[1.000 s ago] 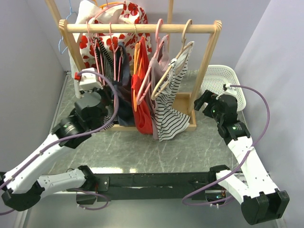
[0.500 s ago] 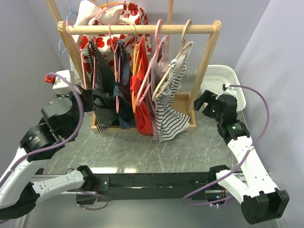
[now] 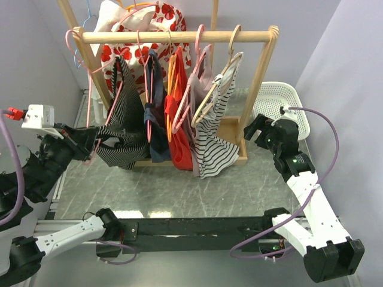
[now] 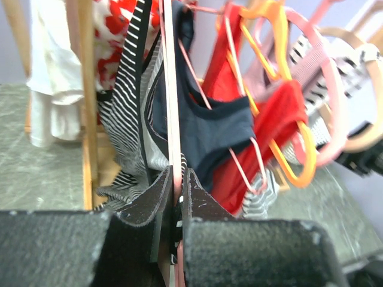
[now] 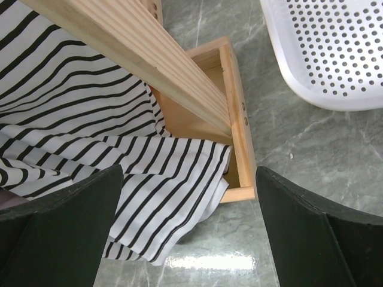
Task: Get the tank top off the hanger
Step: Pick up the hanger from the clothesline.
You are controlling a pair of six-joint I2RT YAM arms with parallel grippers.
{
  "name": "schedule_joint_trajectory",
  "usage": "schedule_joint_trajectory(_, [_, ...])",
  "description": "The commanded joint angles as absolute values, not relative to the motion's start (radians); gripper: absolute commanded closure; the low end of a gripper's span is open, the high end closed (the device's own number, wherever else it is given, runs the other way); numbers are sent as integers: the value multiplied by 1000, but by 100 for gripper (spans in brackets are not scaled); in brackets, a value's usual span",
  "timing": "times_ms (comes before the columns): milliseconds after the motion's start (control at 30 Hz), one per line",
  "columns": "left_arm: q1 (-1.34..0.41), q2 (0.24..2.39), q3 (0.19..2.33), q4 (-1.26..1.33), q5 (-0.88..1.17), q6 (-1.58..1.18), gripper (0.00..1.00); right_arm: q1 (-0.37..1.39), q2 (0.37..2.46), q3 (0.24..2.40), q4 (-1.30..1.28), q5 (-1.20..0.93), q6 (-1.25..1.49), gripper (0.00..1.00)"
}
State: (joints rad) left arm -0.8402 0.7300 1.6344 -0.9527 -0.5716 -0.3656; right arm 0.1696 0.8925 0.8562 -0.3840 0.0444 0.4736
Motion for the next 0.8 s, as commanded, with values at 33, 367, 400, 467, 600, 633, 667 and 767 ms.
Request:
schedule_joint_trajectory(33, [-842, 709, 1675, -1014, -428, -399, 99, 166, 855, 882, -400, 44, 459, 0])
schedule_joint_trajectory(367, [-839, 663, 1833, -1158, -384, -466, 99, 166, 818, 929, -448, 17, 443, 0])
schedule_joint_trajectory(400, [-839, 670, 1860, -1184, -364, -468, 99, 166, 815, 936, -454, 9, 436, 0])
schedule_joint_trajectory(467, [-839, 693, 1926, -1242, -287, -474, 99, 164, 799, 952, -468, 2, 431, 0])
schedule_joint_trajectory(600, [-831, 687, 1942, -1311, -206, -480, 99, 167, 773, 969, -482, 3, 431, 0])
schedule_joint_trajectory(633, [-828, 686, 1950, -1356, -206, -497, 99, 166, 766, 973, -489, 3, 431, 0])
schedule_joint_trajectory(667, [-821, 683, 1954, -1370, -210, -503, 99, 166, 764, 980, -492, 3, 430, 0])
schedule_joint_trajectory(767, [-808, 649, 1940, -1373, -138, -499, 99, 167, 758, 992, -506, 3, 425, 0])
